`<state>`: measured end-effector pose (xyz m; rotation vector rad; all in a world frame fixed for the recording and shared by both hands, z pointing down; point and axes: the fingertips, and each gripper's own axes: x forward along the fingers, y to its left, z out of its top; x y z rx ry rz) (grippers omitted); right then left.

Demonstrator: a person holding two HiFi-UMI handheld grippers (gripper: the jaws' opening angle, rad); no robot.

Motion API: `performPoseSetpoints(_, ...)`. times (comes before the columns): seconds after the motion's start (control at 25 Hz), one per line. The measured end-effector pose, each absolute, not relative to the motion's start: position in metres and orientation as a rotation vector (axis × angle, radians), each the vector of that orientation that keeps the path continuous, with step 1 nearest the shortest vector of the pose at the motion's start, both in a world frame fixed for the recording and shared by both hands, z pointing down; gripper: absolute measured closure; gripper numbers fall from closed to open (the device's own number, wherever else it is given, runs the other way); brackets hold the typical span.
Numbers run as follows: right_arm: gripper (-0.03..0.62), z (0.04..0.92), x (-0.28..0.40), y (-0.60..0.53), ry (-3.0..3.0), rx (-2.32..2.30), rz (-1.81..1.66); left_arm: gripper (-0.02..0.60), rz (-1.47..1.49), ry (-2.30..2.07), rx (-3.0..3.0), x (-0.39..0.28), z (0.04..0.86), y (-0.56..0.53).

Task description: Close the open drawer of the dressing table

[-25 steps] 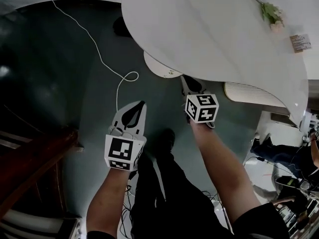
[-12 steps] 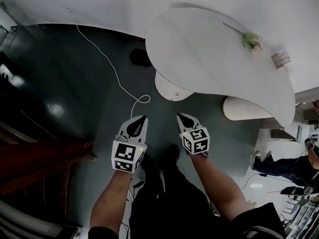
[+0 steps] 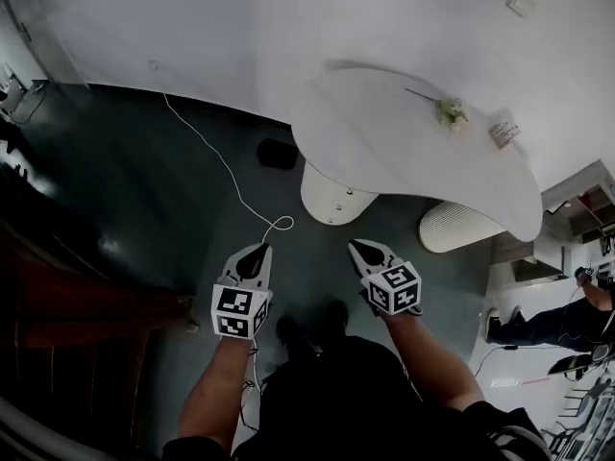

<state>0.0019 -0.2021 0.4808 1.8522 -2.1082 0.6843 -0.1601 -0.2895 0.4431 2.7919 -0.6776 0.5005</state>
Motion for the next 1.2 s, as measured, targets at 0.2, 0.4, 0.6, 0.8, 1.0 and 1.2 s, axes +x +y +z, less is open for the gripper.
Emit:
performPoseSetpoints(0.2, 0.589, 0.436, -0.014, -0.185, -2.207, 1.771, 0.570, 0.581, 0.461, -0.670, 2.850, -0.162, 0.411, -0.279)
performPoseSetpoints(0.4, 0.589, 0.407, -0.021, -0.174, -2.272, 1.674, 0.418, 0.581, 0.447, -0.664, 2.886, -0.147, 0.389, -0.268)
performPoseSetpoints(0.6, 0.589, 0.379, 0.019, -0.157, -2.297, 1.670, 0.300, 0.581, 0.405, -0.667, 2.884, -0.104, 0.374, -0.253)
performPoseSetpoints(0.8, 0.589, 0.359, 0.088, -0.119, -2.321, 1.736, 0.286, 0.581, 0.393, -0.678, 2.903, -0.054, 0.359, -0.223)
performPoseSetpoints(1.0, 0.589, 0.357, 0.151, -0.087, -2.313, 1.769, 0.282, 0.581, 0.385, -0.714, 2.906, -0.007, 0.343, -0.194)
performPoseSetpoints(1.2, 0.589, 0.348, 0.193, -0.062, -2.348, 1.784, 0.271, 0.581, 0.352, -0.739, 2.901, 0.031, 0.333, -0.159)
